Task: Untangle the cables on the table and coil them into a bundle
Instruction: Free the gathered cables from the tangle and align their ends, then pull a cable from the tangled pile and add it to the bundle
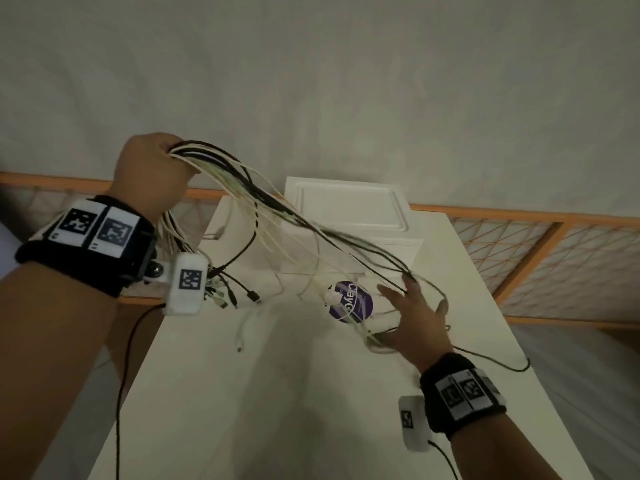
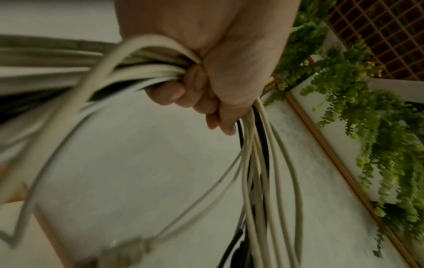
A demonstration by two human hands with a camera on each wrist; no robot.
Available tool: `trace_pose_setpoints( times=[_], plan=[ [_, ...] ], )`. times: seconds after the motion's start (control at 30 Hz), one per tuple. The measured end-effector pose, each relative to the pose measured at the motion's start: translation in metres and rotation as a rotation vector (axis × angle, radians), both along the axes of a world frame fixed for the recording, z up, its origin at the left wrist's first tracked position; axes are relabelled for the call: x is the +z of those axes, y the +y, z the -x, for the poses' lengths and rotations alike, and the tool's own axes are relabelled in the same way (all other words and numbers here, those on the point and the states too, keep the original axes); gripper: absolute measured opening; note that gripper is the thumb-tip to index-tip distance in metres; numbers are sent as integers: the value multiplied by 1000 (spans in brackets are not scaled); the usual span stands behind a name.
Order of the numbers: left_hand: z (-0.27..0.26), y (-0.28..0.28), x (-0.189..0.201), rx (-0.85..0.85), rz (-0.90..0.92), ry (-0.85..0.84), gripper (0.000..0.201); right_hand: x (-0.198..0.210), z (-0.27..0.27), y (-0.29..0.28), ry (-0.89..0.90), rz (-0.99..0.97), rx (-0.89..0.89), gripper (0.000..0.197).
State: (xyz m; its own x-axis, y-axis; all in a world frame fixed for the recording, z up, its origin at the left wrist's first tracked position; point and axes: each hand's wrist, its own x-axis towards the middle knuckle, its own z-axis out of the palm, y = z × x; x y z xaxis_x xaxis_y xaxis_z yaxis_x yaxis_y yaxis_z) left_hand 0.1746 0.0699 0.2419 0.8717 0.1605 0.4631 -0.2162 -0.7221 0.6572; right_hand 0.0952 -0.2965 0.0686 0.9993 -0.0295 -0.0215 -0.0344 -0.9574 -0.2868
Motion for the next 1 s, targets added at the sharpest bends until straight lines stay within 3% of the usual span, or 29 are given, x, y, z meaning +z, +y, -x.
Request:
trace_pose_setpoints(
  times=[0.07,0.1,0.13,0.2,0.23,0.33,0.37,0.43,0.53,0.67,0.77,0.87,1.0],
  plan=[
    [-3,2,-1,2,35,5,22,-6,2,6,148,-50,81,123],
    [-4,2,-2,-6,43,8,19,-9,2,3,217,-150,127,125],
    [-4,1,-2,-14,42,6,17,-8,3,0,294,-346,144,114],
    [-4,-1,-1,-16,43,4,11,-9,2,-9,404,-808,112,69],
    [-3,-2,-1,-8,47,1,13,-8,3,-13,362,-858,56,49],
    [1,-4,1,3,82,-9,22,-5,-3,-22,150,-607,-26,25],
    [3,-7,2,-13,92,0,18,-1,-4,-23,133,-564,-36,19],
    [6,-18,4,-61,46,34,33,15,-6,-17,154,-344,-16,8],
    [9,-37,0,-97,-30,103,41,66,-4,12,67,30,67,17],
    [14,-62,-10,-125,-102,167,6,161,16,60,-218,-8,184,9],
    [17,-74,-13,-121,-188,250,15,200,27,75,-312,84,247,13],
    [19,-76,-15,-119,-266,279,14,211,28,81,-439,79,238,29],
    [23,-78,-18,-165,-420,225,32,197,17,103,-755,-255,329,18]
  ],
)
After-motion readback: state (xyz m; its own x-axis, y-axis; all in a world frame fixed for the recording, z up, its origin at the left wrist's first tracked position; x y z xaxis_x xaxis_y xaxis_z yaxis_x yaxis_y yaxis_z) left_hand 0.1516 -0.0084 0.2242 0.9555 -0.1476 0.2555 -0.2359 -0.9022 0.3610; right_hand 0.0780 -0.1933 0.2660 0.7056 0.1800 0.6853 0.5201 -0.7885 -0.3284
